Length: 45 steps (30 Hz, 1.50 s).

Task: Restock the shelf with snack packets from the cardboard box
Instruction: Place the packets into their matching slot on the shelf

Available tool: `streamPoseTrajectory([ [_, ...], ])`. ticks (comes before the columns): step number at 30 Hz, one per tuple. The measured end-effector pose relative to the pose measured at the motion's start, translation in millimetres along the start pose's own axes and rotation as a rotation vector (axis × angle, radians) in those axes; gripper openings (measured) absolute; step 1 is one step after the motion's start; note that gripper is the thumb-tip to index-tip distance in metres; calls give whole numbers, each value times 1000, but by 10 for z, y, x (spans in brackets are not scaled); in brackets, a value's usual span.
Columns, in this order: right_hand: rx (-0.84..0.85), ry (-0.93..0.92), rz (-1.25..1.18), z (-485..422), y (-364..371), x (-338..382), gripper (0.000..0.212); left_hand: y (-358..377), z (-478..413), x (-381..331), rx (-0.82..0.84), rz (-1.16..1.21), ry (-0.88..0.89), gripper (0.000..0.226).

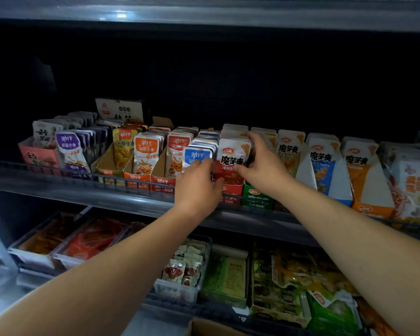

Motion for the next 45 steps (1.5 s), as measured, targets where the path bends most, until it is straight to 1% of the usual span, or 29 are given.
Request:
streamPoseTrajectory([
  [2,20,-33,52,-18,32,27,90,11,18,14,-6,-35,34,18],
  [4,27,-60,120,-63,71,39,89,31,38,55,-14,-33,47,22],
  [8,-27,-92,265,-220,55,26,81,38,81,79,-72,1,92,22],
  [11,-90,-114,288,-329,40,19,71,63,93,99,-90,21,107,21],
  [14,-104,-102,287,-416,80,-1,68,75,93,136,-102,50,103,19],
  [17,-118,-88,336,-471,92,-32,72,81,99,157,-107,74,99,19],
  [21,-111,-86,358,-464,99,-82,84,76,123,154,-137,66,105,17],
  [25,-129,-80,423,-442,83,-113,85,81,139,134,-151,61,111,16],
  [28,-127,-49,414,-426,77,-133,87,83,139,141,-136,58,119,16],
  [32,-130,-69,350,-338,42,-84,90,79,135,135,-113,55,126,17],
  [35,-155,-79,281,-221,-49,-58,83,66,148,115,-99,59,130,17],
  [38,-174,-99,225,13,-176,-39,67,44,178,92,-77,56,148,20],
  [41,-199,-144,185,433,-335,-20,50,-13,268,7,-70,-5,204,30],
  [43,-194,-176,182,792,-394,-32,42,-55,366,-67,-76,-47,253,30],
  [45,-156,-187,154,1185,-381,-98,35,-57,506,-126,-57,-16,285,29],
])
Point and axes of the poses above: each hand's wrist, its own z-axis away from the middle knuckle, its own y-axis out of the palm, x = y × z, the point moved 10 cm from there along -z, towards the middle knuckle, and after that the axes turned 2 degrees about z, right-handed, at the moved point
